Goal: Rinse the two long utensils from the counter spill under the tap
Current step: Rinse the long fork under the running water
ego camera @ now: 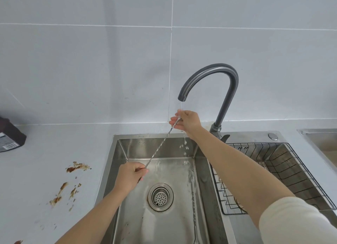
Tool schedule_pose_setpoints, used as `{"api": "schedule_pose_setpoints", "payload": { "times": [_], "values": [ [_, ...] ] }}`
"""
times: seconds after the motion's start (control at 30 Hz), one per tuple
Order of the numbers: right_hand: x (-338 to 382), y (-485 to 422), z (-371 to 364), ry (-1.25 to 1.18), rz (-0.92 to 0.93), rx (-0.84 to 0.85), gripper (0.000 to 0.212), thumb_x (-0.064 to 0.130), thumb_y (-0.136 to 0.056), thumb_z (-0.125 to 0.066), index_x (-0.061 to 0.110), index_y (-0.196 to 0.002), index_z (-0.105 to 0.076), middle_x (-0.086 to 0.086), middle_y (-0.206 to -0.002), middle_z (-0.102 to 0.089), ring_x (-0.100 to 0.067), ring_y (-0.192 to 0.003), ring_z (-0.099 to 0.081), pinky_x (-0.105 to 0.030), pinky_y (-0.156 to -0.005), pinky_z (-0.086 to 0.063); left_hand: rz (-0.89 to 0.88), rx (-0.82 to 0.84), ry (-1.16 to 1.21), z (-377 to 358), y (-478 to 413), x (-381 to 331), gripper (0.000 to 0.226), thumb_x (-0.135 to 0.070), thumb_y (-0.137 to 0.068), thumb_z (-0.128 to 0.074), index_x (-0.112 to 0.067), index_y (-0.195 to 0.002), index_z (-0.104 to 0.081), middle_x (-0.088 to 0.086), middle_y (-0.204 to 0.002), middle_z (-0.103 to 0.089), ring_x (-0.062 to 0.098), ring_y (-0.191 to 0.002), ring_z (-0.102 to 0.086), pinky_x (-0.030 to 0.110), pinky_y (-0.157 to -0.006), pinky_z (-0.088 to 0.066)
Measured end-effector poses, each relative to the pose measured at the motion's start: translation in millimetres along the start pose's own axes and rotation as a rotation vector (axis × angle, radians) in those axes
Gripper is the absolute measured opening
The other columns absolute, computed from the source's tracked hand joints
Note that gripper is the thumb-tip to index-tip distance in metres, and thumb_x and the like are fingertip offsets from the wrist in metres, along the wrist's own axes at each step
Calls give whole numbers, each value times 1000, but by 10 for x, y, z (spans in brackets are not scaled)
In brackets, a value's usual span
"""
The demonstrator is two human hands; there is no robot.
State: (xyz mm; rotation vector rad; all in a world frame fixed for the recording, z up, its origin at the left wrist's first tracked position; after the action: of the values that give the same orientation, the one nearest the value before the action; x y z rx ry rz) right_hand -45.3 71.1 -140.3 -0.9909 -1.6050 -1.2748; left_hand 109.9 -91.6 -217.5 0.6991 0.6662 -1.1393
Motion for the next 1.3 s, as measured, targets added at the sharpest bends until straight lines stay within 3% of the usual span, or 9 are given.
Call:
{"api": "schedule_pose_setpoints", "payload": {
  "times": [0.13, 0.27, 0.37, 0.57, 0.63, 0.77, 0.97, 1.17, 1.3],
  "values": [
    [41, 10, 45, -56, 12, 15, 7, -6, -92, -47, -1, -93, -53, -13, -76, -60, -16, -59, -64, -19, -53, -57, -18, 5, -4, -6, -54, -60, 26, -5, -82, -63, -1, -57, -60, 12, -52, -53, -4, -32, -49, 7, -41, -34],
    [32, 15, 18, -37, -24, -1, 25, 11, -97, -47, 2, -74, -53, -13, -72, -61, -14, -48, -66, -20, -49, -57, -30, -6, 24, -24, -111, -93, 33, -5, -82, -64, -13, -50, -56, 4, -45, -52, -2, -31, -48, 6, -41, -34],
    [5, 29, -35, -23, -58, -15, 38, 24, -99, -42, 3, -69, -51, -14, -65, -59, -13, -38, -63, -22, -45, -55, -33, 20, 20, -79, -154, -126, 28, -7, -82, -65, -9, -54, -60, 4, -45, -53, -3, -29, -46, 4, -40, -33],
    [38, 19, -32, -39, 42, 32, 21, -1, -94, -47, 5, -74, -52, -11, -73, -59, -15, -57, -65, -23, -61, -57, -41, 6, 58, -92, -238, -202, 22, -7, -82, -64, 7, -67, -66, 3, -45, -56, 0, -27, -42, 18, -45, -38],
    [54, 23, -18, -19, 33, 24, 21, 5, -95, -48, 6, -74, -52, -11, -71, -60, -10, -46, -65, -22, -55, -57, -32, -5, 87, -105, -273, -213, 20, -6, -82, -65, 8, -67, -67, -7, -36, -54, 0, -27, -40, 16, -43, -37],
    [85, 38, -19, 9, -4, 7, 32, 18, -97, -45, 6, -69, -50, -13, -65, -59, -12, -36, -61, -20, -42, -54, -58, 4, 68, -141, -313, -289, 25, -9, -81, -66, 4, -60, -65, -5, -40, -54, 2, -30, -41, 14, -45, -38],
    [123, 36, 28, 11, 63, 53, 19, -4, -90, -53, 7, -74, -54, -10, -71, -59, -13, -55, -63, -17, -53, -57, -68, -8, 85, -169, -415, -378, 31, -8, -81, -66, -6, -50, -59, -2, -39, -53, 3, -29, -38, 20, -48, -39],
    [68, 20, 40, 69, 12, 28, 33, 17, -99, -40, 6, -70, -52, -11, -65, -58, -9, -39, -62, -20, -48, -56, -66, 8, 139, -229, -524, -499, 16, -3, -81, -65, -2, -65, -69, -18, -30, -53, -4, -28, -48, 9, -40, -36],
    [61, -6, 53, 66, 68, 50, 22, 5, -95, -47, 8, -75, -53, -9, -70, -60, -6, -44, -64, -19, -53, -57, -70, -2, 154, -255, -566, -555, 11, -2, -81, -65, 5, -76, -70, -12, -42, -55, -7, -31, -51, 4, -39, -37]
  ]
}}
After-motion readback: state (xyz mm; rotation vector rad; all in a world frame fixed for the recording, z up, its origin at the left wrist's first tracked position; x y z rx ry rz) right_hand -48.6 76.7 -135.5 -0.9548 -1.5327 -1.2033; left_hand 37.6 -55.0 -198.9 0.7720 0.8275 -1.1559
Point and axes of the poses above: each hand's wrist, its own y-axis away from the middle knuckle, its own z-axis out of the back of the hand, x = y × z, the point moved 3 cm from there along -y, towards the middle knuckle
